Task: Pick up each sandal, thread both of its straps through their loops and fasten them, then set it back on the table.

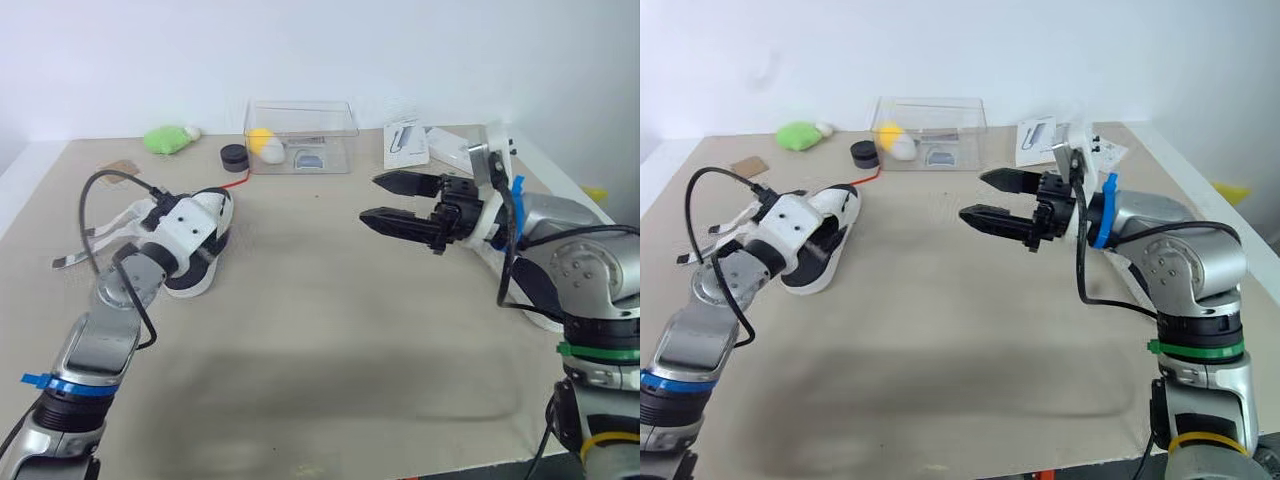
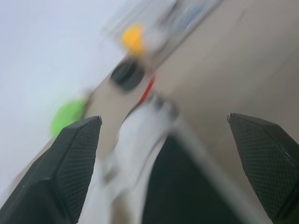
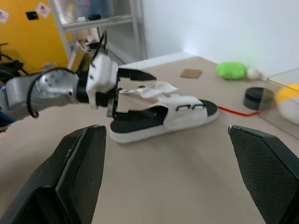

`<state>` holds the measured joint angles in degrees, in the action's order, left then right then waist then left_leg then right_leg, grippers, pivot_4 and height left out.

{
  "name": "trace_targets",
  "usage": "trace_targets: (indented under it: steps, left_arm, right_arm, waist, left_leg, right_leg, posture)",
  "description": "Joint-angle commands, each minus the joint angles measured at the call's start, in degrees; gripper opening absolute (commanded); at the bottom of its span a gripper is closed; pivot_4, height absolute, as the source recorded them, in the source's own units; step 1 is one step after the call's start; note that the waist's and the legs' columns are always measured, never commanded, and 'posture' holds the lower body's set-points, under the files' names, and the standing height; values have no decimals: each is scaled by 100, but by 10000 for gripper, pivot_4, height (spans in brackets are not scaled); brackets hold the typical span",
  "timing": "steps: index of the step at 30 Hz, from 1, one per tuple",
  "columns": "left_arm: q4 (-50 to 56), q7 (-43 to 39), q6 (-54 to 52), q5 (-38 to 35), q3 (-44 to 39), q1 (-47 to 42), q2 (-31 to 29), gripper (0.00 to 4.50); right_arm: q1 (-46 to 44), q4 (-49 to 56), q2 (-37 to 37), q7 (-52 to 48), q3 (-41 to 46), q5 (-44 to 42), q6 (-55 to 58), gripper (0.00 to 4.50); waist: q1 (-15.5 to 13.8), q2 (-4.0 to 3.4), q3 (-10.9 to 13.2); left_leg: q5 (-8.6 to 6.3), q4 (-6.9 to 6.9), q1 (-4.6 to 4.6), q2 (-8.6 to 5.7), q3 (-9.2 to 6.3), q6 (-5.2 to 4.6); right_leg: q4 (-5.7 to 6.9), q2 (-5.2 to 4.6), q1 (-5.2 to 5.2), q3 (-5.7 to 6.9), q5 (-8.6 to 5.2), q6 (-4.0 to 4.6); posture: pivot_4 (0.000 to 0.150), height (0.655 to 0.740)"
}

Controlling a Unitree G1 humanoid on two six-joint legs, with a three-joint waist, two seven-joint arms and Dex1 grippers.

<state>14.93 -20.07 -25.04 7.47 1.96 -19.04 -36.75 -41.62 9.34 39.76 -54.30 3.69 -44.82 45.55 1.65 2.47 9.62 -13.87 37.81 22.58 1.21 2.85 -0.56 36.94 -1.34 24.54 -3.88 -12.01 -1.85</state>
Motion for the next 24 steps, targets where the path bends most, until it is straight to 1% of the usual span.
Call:
trace_targets:
  steps: [1, 4, 6, 9, 13, 17, 21, 23, 24]
  left_arm:
    - [-20, 275, 85, 633, 111, -20, -154, 45000]
    - [-134, 372, 81, 838, 92, 13, -105, 45000]
    - [-442, 490, 251, 983, 189, -72, -15, 45000]
    - [-1261, 703, 663, 1323, 518, -383, 71, 45000]
    - [-2139, 881, 1168, 1534, 755, -867, 189, 45000]
    - [-2789, 1038, 1581, 1698, 812, -1238, 207, 45000]
    - [-3231, 1100, 1864, 1706, 786, -1485, 220, 45000]
    - [-3353, 1070, 1969, 1668, 768, -1507, 217, 39308]
    - [-3395, 1065, 2021, 1661, 763, -1511, 213, 35501]
  right_arm:
    - [-113, -73, -45, -218, -141, 211, -269, 44780]
    - [-179, -135, -105, -303, -214, 321, -393, 44780]
    - [-218, -129, -159, -339, -253, 343, -427, 44780]
    - [-235, -105, -200, -399, -336, 453, -484, 44780]
    - [-237, -86, -201, -399, -333, 539, -501, 44780]
    - [-197, -42, -197, -367, -298, 598, -509, 44780]
    - [-146, 27, -209, -322, -276, 614, -500, 44780]
    - [-123, 78, -227, -295, -267, 605, -490, 45000]
    - [-114, 95, -237, -283, -259, 597, -485, 45000]
  waist:
    - [-17, 0, 0]
    - [-31, 0, 0]
    - [-37, 0, 0]
    - [-39, 1, 0]
    - [-40, 1, 0]
    - [-37, 1, 0]
    - [-38, 1, 0]
    - [-36, 1, 0]
    - [-34, 1, 0]
  left_leg:
    - [-1, 0, 4, -4, 3, -1]
    - [-1, 7, 44, -7, 5, -2]
    - [-1, 17, 73, -4, 3, -2]
    - [-1, 17, 73, 1, -1, -2]
    - [-1, 39, 74, 8, 0, -2]
    - [0, 57, 76, 12, 7, -2]
    - [0, 59, 76, 15, 8, -2]
    - [0, 59, 77, 17, 9, -2]
    - [0, 59, 77, 18, 9, -2]
  right_leg:
    - [-2, -6, 4, -2, 1, -2]
    - [-1, -10, 46, -3, 6, -6]
    - [7, -7, 71, -2, 11, 0]
    - [10, -2, 73, 4, 17, 11]
    - [11, 0, 68, 15, 30, 15]
    - [10, -1, 65, 17, 42, 11]
    - [11, 0, 67, 19, 49, 14]
    - [11, 2, 68, 20, 50, 16]
    - [11, 2, 69, 20, 50, 16]
  posture:
    - [1500, 7400]
    - [1500, 7400]
    - [1500, 7400]
    - [1500, 7400]
    - [1500, 7400]
    - [1500, 7400]
    - [1500, 7400]
    - [1500, 7400]
    - [1500, 7400]
